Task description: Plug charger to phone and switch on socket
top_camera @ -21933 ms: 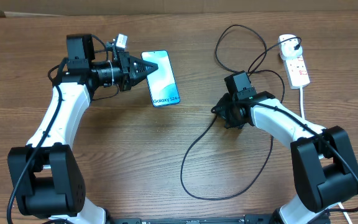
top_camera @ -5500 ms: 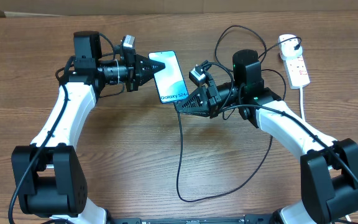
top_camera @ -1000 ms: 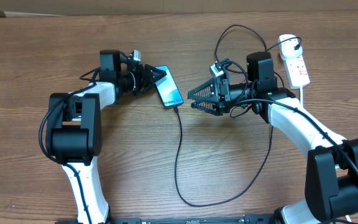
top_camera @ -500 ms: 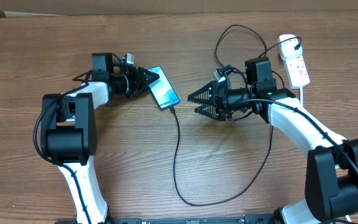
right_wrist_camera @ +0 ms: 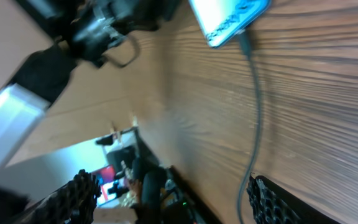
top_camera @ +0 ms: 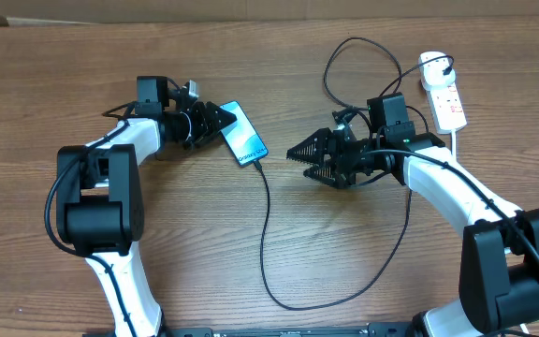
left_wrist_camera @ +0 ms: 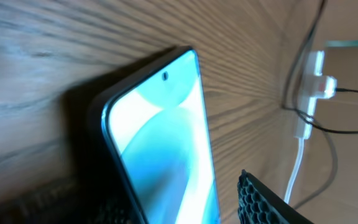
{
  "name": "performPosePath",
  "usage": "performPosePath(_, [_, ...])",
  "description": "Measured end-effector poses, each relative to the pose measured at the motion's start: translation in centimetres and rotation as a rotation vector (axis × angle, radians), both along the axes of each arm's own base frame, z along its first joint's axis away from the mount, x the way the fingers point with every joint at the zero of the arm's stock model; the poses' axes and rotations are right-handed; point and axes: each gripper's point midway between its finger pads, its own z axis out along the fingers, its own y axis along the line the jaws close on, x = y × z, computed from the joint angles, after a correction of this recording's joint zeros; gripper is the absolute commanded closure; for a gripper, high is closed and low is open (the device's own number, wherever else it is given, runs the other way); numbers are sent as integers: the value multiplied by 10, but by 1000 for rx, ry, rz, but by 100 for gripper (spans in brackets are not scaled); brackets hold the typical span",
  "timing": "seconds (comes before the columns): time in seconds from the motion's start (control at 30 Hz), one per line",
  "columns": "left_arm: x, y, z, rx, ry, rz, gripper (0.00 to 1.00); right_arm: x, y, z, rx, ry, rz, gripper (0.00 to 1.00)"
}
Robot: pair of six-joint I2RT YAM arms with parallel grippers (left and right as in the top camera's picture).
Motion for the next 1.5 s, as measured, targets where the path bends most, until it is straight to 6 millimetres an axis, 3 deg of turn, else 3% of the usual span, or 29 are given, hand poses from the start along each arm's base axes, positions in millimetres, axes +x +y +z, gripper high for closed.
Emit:
performPosePath(0.27, [-3, 25, -1, 188, 1, 36, 45, 4, -7, -11, -69, -6, -33, 22])
performPosePath(0.5, [-9, 35, -1, 264, 19, 32, 44, -1, -15, -24, -143, 35, -51, 27])
performPosePath(0.7, [-24, 46, 11, 349, 49, 10, 30, -12, -31, -40, -251, 95, -71, 24])
performPosePath(0.8, [-26, 53, 46, 398, -8, 26, 27, -22, -46, -42, -327, 133, -83, 23])
performPosePath(0.9, [-29, 63, 106, 457, -118, 67, 17, -29, -65, -32, -427, 144, -106, 19])
performPosePath(1.03, [-50, 77, 190, 530, -273, 136, 0, -29, -87, 8, -543, 44, -157, 17])
performPosePath(1.17, [-89, 86, 243, 575, -344, 190, 0, -31, -104, 51, -604, -100, -226, 9])
performPosePath(1.23, [-110, 91, 256, 598, -344, 207, 0, -36, -114, 70, -631, -163, -269, 0])
performPosePath(1.4, [-153, 107, 263, 680, -286, 249, 1, -46, -146, 101, -705, -272, -395, 0])
performPosePath(1.5, [-165, 114, 263, 715, -258, 272, 0, -47, -171, 110, -763, -290, -496, 0])
